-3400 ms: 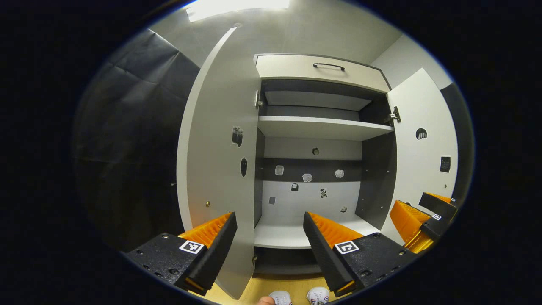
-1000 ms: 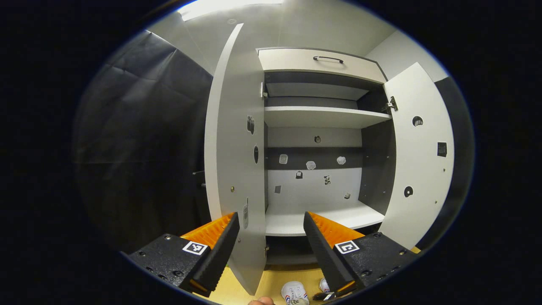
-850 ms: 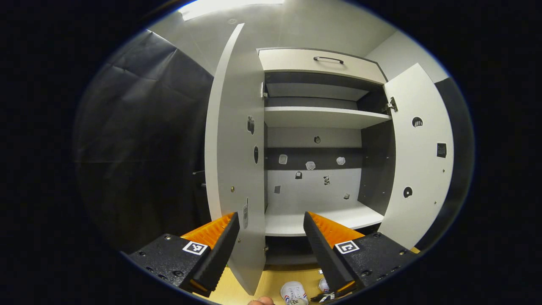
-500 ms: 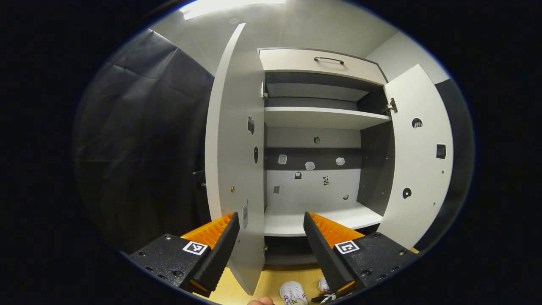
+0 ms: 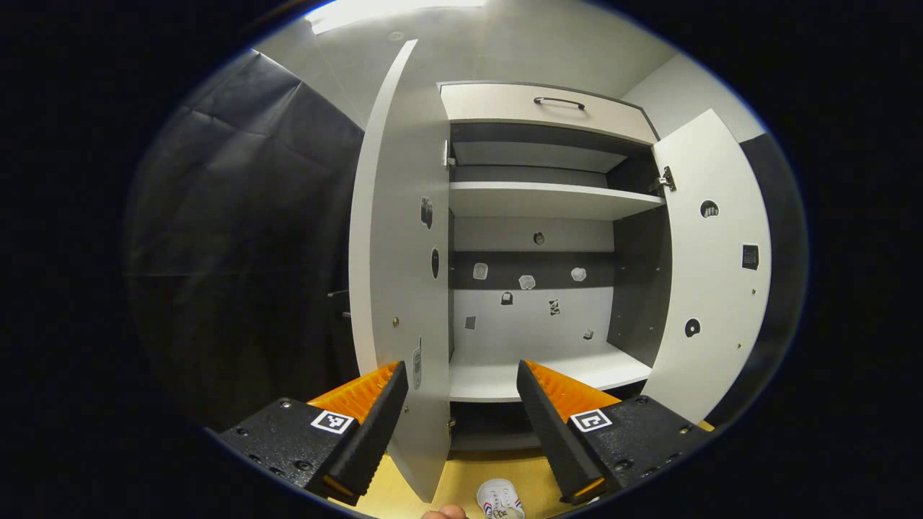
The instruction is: Grab one shoe with the right hand and put it into the shoe cabinet, grab the other shoe with the left hand and put it into the shoe cabinet; then close the right door with the right hand and the left door with the left hand.
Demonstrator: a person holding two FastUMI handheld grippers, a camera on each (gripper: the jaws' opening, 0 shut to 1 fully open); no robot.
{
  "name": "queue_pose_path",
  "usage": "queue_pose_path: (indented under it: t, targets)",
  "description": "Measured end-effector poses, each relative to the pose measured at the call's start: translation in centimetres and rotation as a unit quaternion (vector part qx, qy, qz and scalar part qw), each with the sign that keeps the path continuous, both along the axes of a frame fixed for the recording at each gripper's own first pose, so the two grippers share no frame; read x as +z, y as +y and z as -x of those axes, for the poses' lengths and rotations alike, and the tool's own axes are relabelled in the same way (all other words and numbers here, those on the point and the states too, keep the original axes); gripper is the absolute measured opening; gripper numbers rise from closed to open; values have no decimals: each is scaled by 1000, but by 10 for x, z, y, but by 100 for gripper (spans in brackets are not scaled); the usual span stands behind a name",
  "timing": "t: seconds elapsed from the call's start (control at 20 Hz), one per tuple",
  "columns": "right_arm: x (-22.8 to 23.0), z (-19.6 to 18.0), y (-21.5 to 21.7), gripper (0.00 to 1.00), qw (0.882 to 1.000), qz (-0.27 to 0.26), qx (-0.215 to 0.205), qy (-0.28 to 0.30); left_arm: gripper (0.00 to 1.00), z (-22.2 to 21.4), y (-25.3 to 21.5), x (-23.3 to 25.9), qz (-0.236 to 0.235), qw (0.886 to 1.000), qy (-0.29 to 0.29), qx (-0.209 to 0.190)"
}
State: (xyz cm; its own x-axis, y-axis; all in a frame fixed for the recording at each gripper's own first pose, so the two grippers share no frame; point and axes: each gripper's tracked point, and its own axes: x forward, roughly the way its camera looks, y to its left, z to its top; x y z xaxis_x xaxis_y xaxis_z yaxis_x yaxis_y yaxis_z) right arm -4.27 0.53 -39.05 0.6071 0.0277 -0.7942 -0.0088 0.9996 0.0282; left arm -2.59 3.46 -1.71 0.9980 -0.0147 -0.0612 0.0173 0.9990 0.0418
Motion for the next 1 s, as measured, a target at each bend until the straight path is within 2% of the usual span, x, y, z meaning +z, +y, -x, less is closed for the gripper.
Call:
queue_pose_path:
  t: [0.25,0.4,0.7,1.0]
  targets:
    - [132,-71,12,0,991,-13,9,-131,94,-1,0,0,2,1000,0,0]
    - [180,-117,14,0,982,-3,24,-190,94,0,0,1,4,1000,-1,-1]
    - [229,-213,3,0,968,21,25,-251,94,-1,0,0,-4,1000,-3,2]
    - [219,-285,-12,0,969,46,15,-241,92,-3,3,-1,-10,1000,-3,18]
